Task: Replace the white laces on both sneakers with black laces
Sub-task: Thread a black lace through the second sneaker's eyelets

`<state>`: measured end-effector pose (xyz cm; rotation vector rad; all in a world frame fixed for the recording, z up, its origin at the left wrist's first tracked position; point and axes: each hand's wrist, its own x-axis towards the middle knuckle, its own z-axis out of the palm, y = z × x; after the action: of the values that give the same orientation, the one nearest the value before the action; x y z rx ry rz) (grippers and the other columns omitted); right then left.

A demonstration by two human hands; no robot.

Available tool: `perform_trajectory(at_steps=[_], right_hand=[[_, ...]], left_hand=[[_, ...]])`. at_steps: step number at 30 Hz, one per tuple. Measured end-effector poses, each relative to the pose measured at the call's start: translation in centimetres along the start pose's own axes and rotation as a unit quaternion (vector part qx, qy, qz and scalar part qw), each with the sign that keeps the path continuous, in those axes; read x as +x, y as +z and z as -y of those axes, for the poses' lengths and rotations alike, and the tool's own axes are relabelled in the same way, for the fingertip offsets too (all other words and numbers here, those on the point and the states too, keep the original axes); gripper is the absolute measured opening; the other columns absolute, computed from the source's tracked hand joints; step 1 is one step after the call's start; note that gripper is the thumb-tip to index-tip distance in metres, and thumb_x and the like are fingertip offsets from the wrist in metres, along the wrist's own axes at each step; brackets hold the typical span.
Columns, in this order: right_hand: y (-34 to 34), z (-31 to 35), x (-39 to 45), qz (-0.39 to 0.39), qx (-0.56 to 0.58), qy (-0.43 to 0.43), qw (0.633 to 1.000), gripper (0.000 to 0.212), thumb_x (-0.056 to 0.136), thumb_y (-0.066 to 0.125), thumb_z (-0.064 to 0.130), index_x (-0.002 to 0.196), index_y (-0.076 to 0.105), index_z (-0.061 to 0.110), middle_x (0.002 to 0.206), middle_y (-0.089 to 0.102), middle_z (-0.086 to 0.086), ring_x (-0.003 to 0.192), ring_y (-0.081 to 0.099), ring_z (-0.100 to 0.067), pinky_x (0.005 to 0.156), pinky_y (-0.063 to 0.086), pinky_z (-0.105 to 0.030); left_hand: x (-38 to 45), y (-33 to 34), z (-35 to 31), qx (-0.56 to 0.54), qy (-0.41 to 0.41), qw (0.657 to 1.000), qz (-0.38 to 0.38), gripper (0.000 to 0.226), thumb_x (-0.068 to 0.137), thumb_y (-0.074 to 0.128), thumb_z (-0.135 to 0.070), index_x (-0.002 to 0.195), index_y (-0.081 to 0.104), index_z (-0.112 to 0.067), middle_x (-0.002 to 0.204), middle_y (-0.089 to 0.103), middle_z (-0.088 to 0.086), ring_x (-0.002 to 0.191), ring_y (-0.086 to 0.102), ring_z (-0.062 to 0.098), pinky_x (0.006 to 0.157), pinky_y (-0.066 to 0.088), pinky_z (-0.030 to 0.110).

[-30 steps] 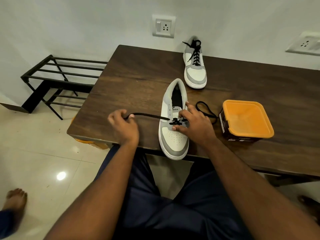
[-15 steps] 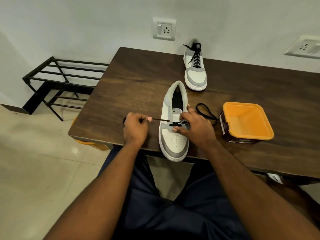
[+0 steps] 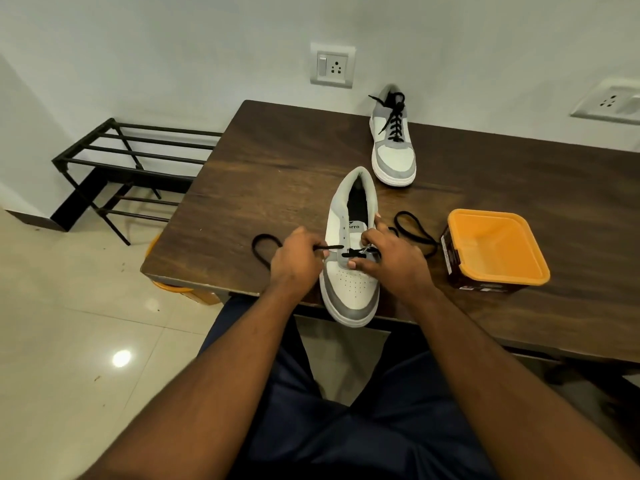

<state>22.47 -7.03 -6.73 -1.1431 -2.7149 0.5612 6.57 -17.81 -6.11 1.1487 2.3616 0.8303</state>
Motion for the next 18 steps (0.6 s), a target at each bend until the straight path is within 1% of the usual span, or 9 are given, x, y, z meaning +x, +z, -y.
perform_trajectory(at_steps=[3, 5, 7, 9, 11, 12, 13, 15, 18], right_hand=[[0.0, -0.2, -0.1, 0.002, 0.016, 0.000, 1.000, 0.033, 0.079, 0.064, 0.059, 0.093, 0.043, 0.038, 0.154, 0.032, 0.008, 0.114, 0.057, -0.019, 0.091, 0.048, -0.047], [0.3, -0.3, -0.3, -0.007, 0.033, -0.002, 0.999, 0.032, 0.080, 0.065, 0.057, 0.095, 0.045, 0.037, 0.157, 0.027, 0.008, 0.117, 0.056, -0.020, 0.092, 0.047, -0.047], [0.7, -0.5, -0.5, -0.017, 0.041, -0.002, 0.999, 0.038, 0.082, 0.064, 0.056, 0.110, 0.050, 0.034, 0.158, 0.026, 0.007, 0.122, 0.054, -0.020, 0.096, 0.046, -0.048], [1.0, -0.4, -0.9, -0.041, 0.074, 0.002, 0.996, 0.058, 0.081, 0.065, 0.057, 0.130, 0.044, 0.034, 0.153, 0.036, 0.006, 0.126, 0.051, -0.019, 0.098, 0.045, -0.050], [1.1, 0.0, -1.4, -0.074, 0.143, 0.022, 0.987, 0.073, 0.077, 0.072, 0.054, 0.137, 0.036, 0.036, 0.141, 0.051, 0.007, 0.123, 0.054, -0.016, 0.098, 0.047, -0.048], [1.2, 0.2, -1.5, -0.088, 0.177, 0.039, 0.980, 0.075, 0.075, 0.075, 0.051, 0.137, 0.036, 0.036, 0.134, 0.057, 0.007, 0.117, 0.057, -0.014, 0.096, 0.048, -0.043], [1.2, 0.4, -1.6, -0.099, 0.203, 0.057, 0.972, 0.071, 0.075, 0.076, 0.048, 0.135, 0.039, 0.035, 0.124, 0.061, 0.008, 0.110, 0.059, -0.012, 0.090, 0.050, -0.038], [1.1, 0.7, -1.5, -0.122, 0.244, 0.094, 0.958, 0.051, 0.081, 0.074, 0.041, 0.125, 0.052, 0.027, 0.099, 0.065, 0.009, 0.090, 0.062, -0.009, 0.077, 0.052, -0.032], [1.1, 0.7, -1.1, -0.163, 0.284, 0.130, 0.936, 0.023, 0.087, 0.069, 0.034, 0.100, 0.066, 0.016, 0.072, 0.058, 0.009, 0.068, 0.056, -0.005, 0.064, 0.048, -0.030]], left_hand=[[0.4, -2.3, 1.5, -0.005, -0.068, 0.996, -0.061, 0.011, 0.089, 0.071, -0.026, 0.097, 0.075, -0.019, 0.101, 0.062, 0.000, 0.099, 0.063, 0.024, 0.082, 0.046, 0.030], [0.3, -3.7, 2.3, -0.020, -0.080, 0.996, -0.038, 0.020, 0.084, 0.077, -0.024, 0.101, 0.074, -0.014, 0.089, 0.057, -0.002, 0.099, 0.062, 0.024, 0.083, 0.045, 0.029], [0.0, -4.4, 2.7, -0.021, -0.058, 0.998, -0.004, 0.048, 0.078, 0.082, -0.023, 0.122, 0.066, -0.016, 0.105, 0.050, 0.002, 0.107, 0.057, 0.025, 0.093, 0.046, 0.032], [-0.4, -4.8, 2.5, -0.067, -0.051, 0.996, -0.013, 0.072, 0.079, 0.080, -0.021, 0.144, 0.048, -0.021, 0.121, 0.045, 0.008, 0.110, 0.054, 0.020, 0.099, 0.045, 0.031], [-1.0, -4.7, 1.6, -0.151, -0.059, 0.986, -0.037, 0.065, 0.090, 0.064, -0.018, 0.150, 0.039, -0.024, 0.113, 0.054, -0.001, 0.090, 0.053, 0.002, 0.084, 0.044, 0.020], [-1.3, -4.4, 0.8, -0.198, -0.061, 0.978, -0.037, 0.058, 0.095, 0.055, -0.015, 0.150, 0.038, -0.024, 0.108, 0.059, -0.007, 0.081, 0.050, -0.006, 0.077, 0.042, 0.014], [-1.5, -3.8, 0.1, -0.239, -0.053, 0.969, -0.029, 0.054, 0.098, 0.049, -0.012, 0.150, 0.037, -0.024, 0.104, 0.063, -0.008, 0.076, 0.049, -0.007, 0.072, 0.040, 0.011], [-1.7, -2.7, -1.1, -0.286, -0.026, 0.958, 0.007, 0.045, 0.102, 0.043, -0.012, 0.145, 0.036, -0.024, 0.090, 0.067, -0.002, 0.072, 0.056, 0.000, 0.066, 0.045, 0.014], [-1.4, -1.0, -2.3, -0.298, -0.007, 0.953, 0.048, 0.016, 0.103, 0.043, -0.010, 0.117, 0.039, -0.016, 0.084, 0.069, 0.006, 0.058, 0.058, 0.008, 0.055, 0.045, 0.019]])
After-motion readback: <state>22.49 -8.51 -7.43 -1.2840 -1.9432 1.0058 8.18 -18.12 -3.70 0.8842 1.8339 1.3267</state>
